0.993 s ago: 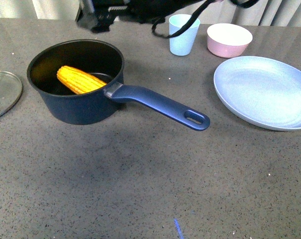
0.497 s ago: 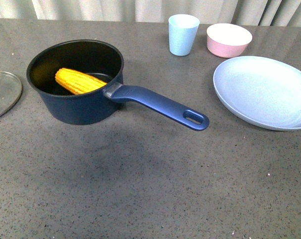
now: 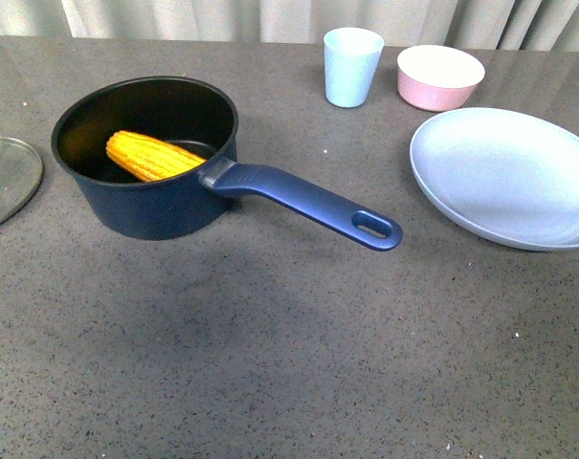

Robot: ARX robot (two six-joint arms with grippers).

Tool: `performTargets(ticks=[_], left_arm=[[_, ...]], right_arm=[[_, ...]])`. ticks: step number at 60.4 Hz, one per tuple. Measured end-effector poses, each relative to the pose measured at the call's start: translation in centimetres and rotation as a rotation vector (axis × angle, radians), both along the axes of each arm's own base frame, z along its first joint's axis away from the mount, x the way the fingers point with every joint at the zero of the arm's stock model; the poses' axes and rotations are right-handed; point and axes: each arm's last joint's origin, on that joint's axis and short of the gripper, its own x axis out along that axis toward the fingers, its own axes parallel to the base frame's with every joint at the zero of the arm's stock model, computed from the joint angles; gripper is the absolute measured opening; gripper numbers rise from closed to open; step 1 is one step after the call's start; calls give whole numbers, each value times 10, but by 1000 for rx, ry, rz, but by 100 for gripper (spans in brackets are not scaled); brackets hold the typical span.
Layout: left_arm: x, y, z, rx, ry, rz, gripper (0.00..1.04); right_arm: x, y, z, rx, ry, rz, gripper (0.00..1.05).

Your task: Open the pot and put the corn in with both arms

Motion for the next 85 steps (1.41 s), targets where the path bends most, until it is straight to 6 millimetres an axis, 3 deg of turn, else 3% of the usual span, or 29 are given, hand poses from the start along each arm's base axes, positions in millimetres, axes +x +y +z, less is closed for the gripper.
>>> performTargets(ticks=[28, 38, 85], left_arm=[[0, 0, 0, 0, 0, 0, 96], [0, 0, 0, 0, 0, 0, 96], [0, 0, 0, 0, 0, 0, 96]], right_arm=[[-51, -25, -15, 1, 7, -9, 2], [-64, -25, -27, 1, 15, -5, 2], [-96, -25, -13, 1, -29, -5, 2]])
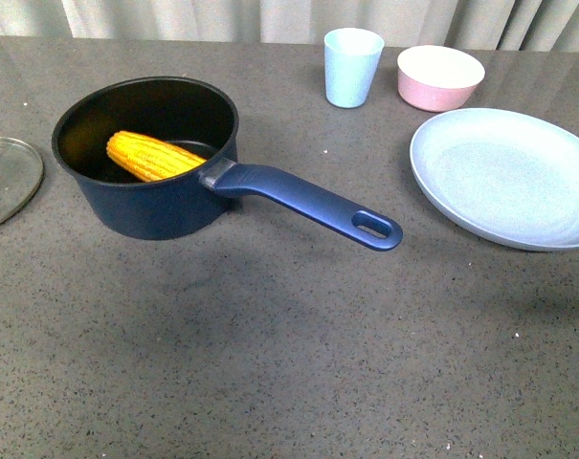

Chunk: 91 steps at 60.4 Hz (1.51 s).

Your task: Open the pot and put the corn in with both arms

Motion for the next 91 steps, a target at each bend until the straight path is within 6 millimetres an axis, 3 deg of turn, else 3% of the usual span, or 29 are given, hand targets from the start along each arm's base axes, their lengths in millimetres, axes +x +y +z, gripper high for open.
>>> performTargets(ticks=[63, 70, 91], left_arm=[[0, 0, 0, 0, 0, 0, 96], [0, 0, 0, 0, 0, 0, 96], [0, 0, 0, 0, 0, 0, 96]], right_arm=[[-25, 0, -3, 0, 4, 0, 2], [-25, 0, -3, 0, 3, 0, 26], [-25, 0, -3, 0, 3, 0, 84]])
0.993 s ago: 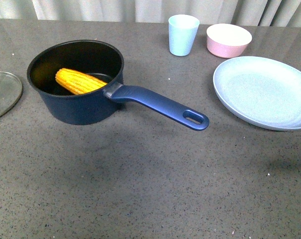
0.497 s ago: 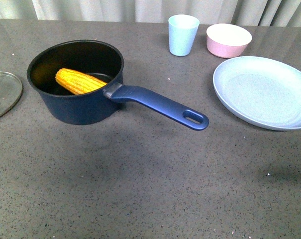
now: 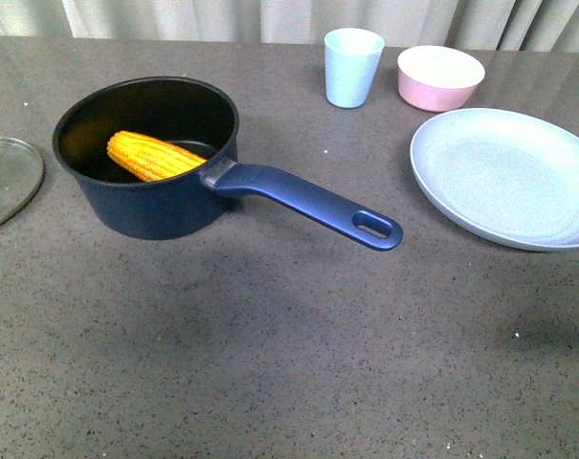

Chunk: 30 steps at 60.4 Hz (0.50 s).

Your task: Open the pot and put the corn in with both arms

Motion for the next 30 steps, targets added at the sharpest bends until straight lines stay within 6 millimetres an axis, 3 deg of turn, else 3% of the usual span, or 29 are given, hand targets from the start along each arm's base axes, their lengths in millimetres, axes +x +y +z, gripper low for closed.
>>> performTargets(ticks=[5, 30], left_arm=[[0, 0, 0, 0, 0, 0, 96], [0, 0, 0, 0, 0, 0, 96]], right_arm=[[0, 0, 0, 0, 0, 0, 97], [0, 0, 0, 0, 0, 0, 96]])
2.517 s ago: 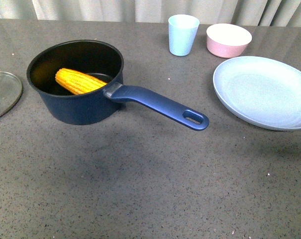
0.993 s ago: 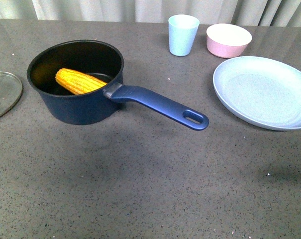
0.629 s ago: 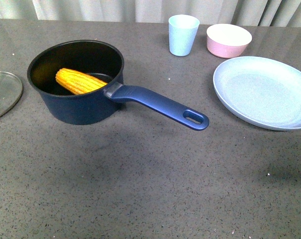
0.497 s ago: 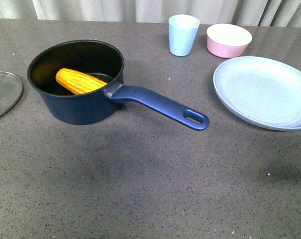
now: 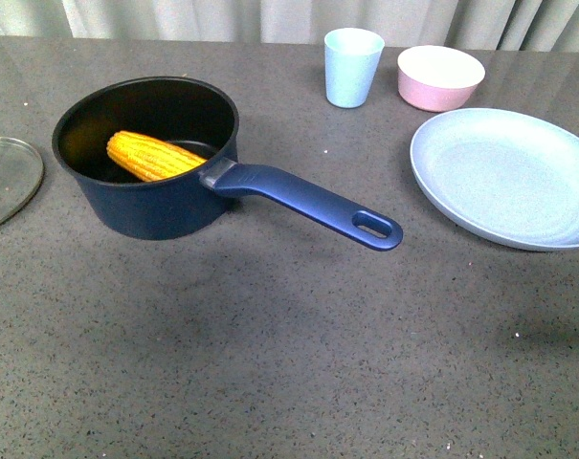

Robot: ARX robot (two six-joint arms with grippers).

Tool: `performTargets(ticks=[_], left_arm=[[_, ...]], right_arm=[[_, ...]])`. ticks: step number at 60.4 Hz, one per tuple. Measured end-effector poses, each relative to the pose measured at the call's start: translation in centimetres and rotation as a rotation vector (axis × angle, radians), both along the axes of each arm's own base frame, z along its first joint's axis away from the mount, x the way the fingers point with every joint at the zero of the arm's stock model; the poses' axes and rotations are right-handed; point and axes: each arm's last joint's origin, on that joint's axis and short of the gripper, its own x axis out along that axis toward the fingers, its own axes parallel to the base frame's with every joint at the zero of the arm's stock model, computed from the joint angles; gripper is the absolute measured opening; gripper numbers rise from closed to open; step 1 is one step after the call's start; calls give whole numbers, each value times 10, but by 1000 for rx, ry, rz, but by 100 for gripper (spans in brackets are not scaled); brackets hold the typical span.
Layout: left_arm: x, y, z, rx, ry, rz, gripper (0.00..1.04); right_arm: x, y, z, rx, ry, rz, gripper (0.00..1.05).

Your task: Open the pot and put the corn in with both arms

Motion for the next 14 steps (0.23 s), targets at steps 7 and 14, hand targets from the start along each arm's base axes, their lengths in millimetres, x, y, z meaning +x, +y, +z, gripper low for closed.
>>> performTargets(ticks=[7, 14], left_arm=[[0, 0, 0, 0, 0, 0, 96], [0, 0, 0, 0, 0, 0, 96]], right_arm=[[0, 0, 0, 0, 0, 0, 96], [0, 0, 0, 0, 0, 0, 96]])
